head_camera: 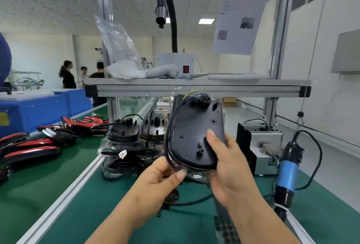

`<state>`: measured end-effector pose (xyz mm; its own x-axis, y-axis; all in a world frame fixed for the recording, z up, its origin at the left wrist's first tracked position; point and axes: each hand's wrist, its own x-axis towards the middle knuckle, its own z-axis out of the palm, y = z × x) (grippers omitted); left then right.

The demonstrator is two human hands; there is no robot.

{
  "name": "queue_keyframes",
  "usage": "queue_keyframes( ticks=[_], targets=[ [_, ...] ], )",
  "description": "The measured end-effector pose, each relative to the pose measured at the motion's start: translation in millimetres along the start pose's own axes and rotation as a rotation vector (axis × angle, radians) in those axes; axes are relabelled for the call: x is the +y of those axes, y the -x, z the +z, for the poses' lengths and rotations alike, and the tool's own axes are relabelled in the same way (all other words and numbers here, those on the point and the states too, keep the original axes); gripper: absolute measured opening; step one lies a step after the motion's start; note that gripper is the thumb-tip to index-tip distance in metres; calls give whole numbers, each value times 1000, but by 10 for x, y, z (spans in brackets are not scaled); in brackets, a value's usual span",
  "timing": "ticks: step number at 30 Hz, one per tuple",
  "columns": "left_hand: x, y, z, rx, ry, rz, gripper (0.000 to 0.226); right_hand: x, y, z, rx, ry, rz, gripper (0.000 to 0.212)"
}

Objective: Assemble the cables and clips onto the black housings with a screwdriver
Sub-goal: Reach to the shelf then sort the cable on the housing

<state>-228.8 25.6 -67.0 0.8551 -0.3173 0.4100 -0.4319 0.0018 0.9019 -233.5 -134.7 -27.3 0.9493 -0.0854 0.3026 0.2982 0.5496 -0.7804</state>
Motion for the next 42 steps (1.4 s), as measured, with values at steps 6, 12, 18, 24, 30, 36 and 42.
queue_keyframes(
  ticks=[6,12,18,24,30,36,42],
  targets=[
    [-70,-32,56,-66,-30,64,31,87,69,-227,27,52,-14,56],
    [-251,-82,39,-22,-54,-43,17,124,107,-508,101,71,9,52],
    [-307,-213,206,97,-11,-101,24,91,26,-612,228,89,-60,44],
    [-261,-371,-18,386,-177,-11,35,23,-2,-827,265,294,-8,68],
    [-161,-605,-388,468,-338,51,41,371,421,-972,429,399,249,56],
    [-256,-688,-550,381,-440,102,32,706,862,-840,202,667,257,53],
    [-15,-807,-504,248,-615,219,18,343,774,-799,-70,1162,272,61]
  ],
)
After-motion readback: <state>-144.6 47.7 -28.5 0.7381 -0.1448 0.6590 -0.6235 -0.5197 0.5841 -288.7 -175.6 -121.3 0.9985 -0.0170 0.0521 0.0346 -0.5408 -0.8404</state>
